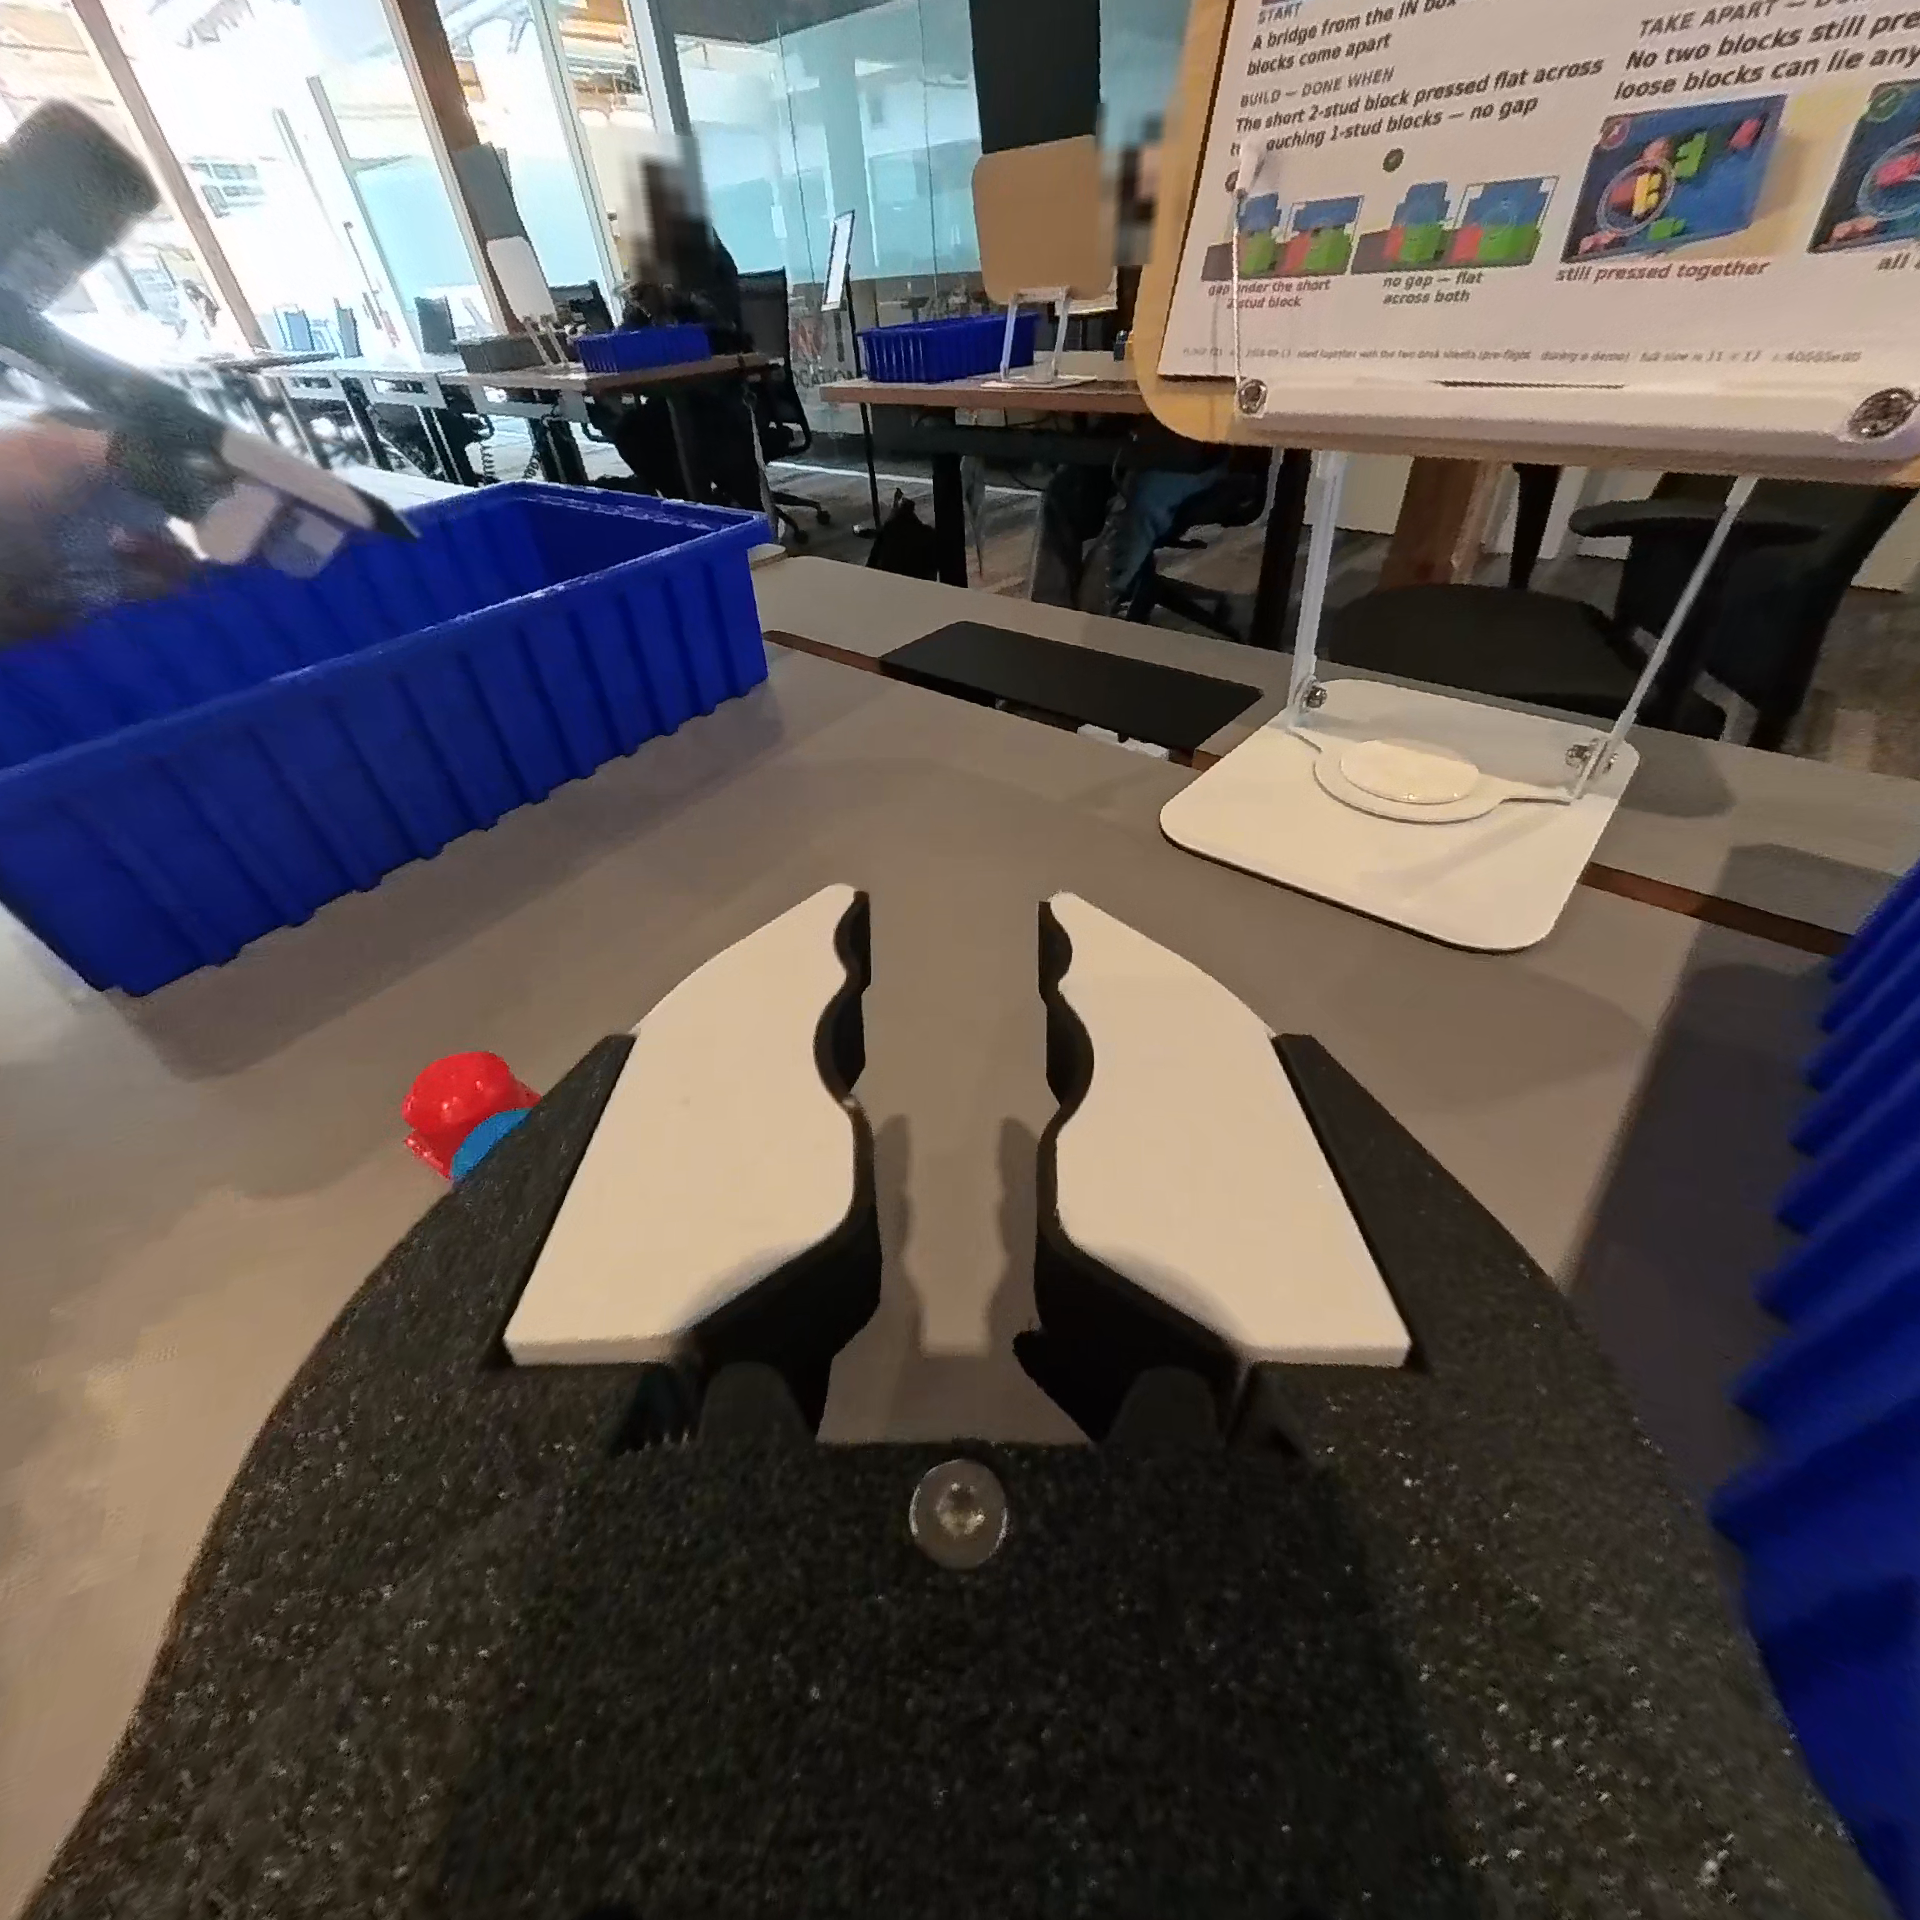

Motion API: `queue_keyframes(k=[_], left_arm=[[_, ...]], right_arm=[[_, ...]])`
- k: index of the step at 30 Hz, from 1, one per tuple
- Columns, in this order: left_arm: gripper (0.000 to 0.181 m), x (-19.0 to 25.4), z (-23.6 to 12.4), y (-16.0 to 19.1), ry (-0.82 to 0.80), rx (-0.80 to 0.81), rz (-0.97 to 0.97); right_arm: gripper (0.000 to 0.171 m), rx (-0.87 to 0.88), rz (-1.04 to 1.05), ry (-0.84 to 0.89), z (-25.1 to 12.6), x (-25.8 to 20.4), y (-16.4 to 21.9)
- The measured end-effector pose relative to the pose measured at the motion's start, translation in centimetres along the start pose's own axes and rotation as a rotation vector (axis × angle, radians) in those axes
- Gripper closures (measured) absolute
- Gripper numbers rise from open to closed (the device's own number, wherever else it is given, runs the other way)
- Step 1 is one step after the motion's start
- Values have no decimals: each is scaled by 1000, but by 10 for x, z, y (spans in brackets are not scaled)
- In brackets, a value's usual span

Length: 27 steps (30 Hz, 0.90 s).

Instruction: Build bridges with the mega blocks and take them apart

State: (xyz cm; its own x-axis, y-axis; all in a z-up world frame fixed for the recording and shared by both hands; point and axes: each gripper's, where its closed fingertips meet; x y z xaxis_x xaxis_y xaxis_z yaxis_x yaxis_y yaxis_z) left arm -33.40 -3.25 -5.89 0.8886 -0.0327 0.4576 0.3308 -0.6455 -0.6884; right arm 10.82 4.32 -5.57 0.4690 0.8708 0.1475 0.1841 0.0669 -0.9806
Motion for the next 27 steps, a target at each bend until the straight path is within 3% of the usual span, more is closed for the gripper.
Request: queue_keyframes(k=[6, 13, 15, 18, 22, 24, 27], left_arm=[[98, -46, -42, 75, -322, -213, 59], [80, -72, -39, 130, -533, -453, 111], [84, -79, -36, 132, -571, -475, 102], [112, -79, -29, 129, -555, -460, 56], [113, -69, -28, 122, -530, -443, 45], [113, -42, -31, 102, -476, -333, 69], [113, 45, -43, 53, -304, -90, 134]], right_arm=[[137, 30, 57, -42, -2, -3, -3], [136, 28, 17, -71, 4, -19, -8], [136, 33, -6, -73, 3, -23, -10], [136, 48, -20, -76, 2, -26, -11], [134, 78, -10, -124, 2, -36, -15], [132, 101, -30, -147, 1, -42, -22], [127, 186, -91, -218, 2, -61, -44]])
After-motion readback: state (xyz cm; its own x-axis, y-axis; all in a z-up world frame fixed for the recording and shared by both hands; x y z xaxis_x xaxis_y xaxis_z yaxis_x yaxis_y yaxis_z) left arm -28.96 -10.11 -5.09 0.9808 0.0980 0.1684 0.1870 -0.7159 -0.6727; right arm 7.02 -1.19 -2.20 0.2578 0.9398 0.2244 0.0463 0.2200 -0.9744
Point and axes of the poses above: each gripper's, where its closed fingertips meet, z out along the fingers, y out of its underside, x = y × z across the jaws, and after that the axes turned 12 degrees about -z, right-handed
